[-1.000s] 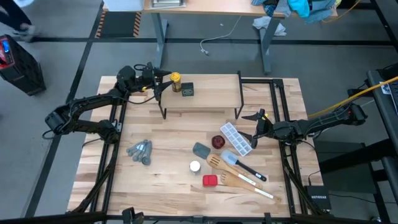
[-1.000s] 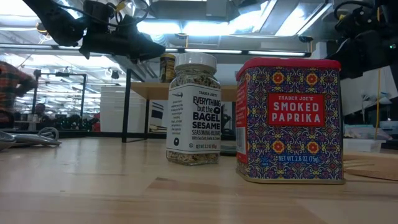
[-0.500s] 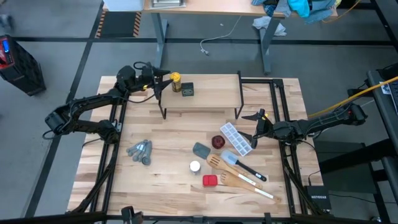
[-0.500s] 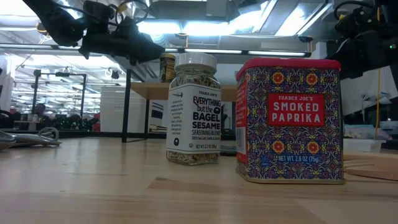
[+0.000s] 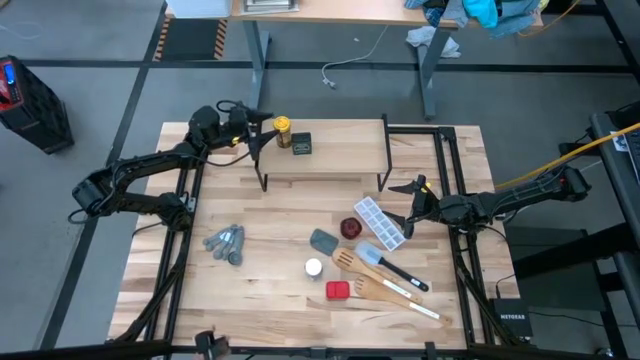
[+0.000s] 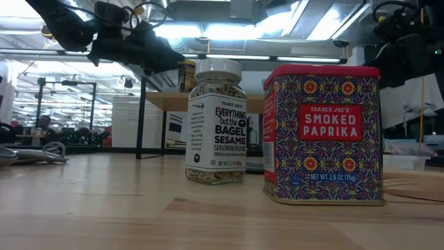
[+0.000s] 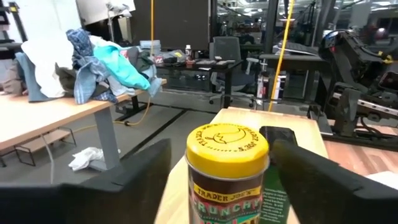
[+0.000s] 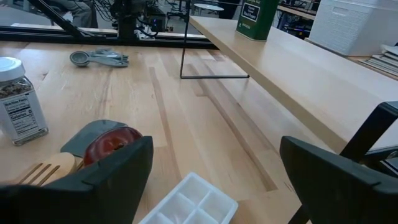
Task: Shelf spices
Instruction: Remove the yellow seasoning bottle from the shelf
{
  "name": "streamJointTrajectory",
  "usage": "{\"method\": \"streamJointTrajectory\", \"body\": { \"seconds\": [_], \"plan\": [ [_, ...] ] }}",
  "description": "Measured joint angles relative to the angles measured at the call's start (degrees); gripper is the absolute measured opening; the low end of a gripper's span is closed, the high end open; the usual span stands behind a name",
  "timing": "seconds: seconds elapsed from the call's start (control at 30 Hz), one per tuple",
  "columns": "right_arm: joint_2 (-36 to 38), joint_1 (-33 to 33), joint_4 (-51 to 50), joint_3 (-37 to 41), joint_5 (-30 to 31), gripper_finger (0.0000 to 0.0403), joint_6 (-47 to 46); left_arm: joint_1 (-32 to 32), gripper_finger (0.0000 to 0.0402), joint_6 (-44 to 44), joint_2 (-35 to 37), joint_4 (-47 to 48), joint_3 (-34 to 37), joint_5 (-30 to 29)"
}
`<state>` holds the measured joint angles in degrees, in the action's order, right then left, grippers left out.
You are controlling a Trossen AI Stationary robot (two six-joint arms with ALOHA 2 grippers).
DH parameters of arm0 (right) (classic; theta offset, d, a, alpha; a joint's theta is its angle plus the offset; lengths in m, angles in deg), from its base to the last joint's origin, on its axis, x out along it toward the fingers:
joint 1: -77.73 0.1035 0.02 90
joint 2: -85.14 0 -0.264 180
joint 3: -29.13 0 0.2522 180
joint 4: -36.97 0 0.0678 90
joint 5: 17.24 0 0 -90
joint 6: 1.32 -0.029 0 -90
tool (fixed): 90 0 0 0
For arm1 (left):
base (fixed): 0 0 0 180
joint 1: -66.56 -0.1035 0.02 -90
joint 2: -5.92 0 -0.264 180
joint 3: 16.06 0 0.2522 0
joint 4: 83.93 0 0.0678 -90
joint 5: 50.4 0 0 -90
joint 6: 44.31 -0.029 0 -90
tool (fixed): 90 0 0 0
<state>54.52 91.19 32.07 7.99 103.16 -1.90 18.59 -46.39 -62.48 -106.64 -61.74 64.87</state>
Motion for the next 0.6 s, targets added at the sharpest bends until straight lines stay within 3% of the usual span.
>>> {"method": "streamJointTrajectory", "body": {
  "seconds": [0.27,0.6],
  "plan": [
    [0.0,0.02,0.0,0.0,-0.01,0.0356,0.0,-0.2,0.0388,-0.04,0.0,1.44,0.0,-0.53],
    [0.0,0.01,0.0,-0.02,-0.01,0.0356,0.0,0.07,0.0399,-2.84,0.0,4.44,0.0,1.39]
  ]
}}
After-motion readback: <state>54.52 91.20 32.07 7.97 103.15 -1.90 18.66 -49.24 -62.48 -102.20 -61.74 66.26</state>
